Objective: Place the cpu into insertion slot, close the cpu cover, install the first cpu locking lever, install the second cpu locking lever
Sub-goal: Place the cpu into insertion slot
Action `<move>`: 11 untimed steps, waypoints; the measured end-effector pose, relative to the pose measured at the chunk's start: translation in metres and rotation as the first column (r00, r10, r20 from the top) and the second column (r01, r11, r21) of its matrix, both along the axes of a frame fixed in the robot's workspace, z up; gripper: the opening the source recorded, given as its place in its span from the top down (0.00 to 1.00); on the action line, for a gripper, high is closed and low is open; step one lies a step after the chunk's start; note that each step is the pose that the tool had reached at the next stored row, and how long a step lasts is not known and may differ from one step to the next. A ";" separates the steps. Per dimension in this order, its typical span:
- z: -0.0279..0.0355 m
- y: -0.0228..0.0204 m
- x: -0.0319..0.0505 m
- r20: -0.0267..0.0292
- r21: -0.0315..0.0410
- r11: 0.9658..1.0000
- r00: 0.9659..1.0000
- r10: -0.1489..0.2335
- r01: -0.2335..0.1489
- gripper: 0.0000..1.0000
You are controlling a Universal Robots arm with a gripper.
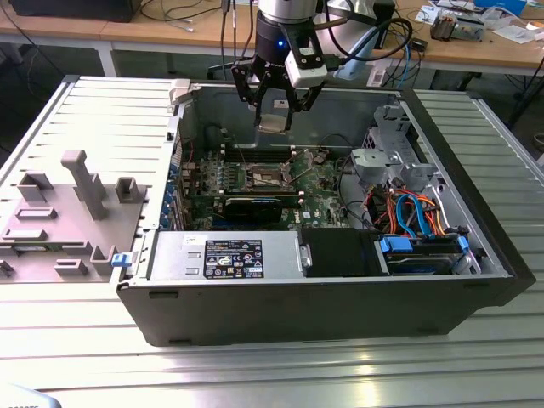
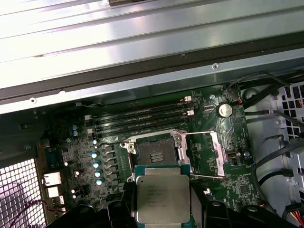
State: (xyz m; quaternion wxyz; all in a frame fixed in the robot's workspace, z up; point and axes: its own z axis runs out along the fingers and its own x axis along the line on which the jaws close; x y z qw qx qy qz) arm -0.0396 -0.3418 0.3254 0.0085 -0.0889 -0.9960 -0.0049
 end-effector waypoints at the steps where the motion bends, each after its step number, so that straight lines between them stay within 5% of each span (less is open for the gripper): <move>1: 0.0000 0.0000 0.0000 0.000 0.000 1.000 1.000 0.000 0.000 0.45; 3: 0.0000 0.0000 0.0000 0.000 0.000 1.000 1.000 0.000 0.000 0.45; 5: -0.0001 0.0000 0.0000 0.000 -0.015 1.000 1.000 -0.002 0.002 0.45; 11: -0.0001 0.0000 0.0000 0.000 -0.015 1.000 1.000 -0.003 0.003 0.45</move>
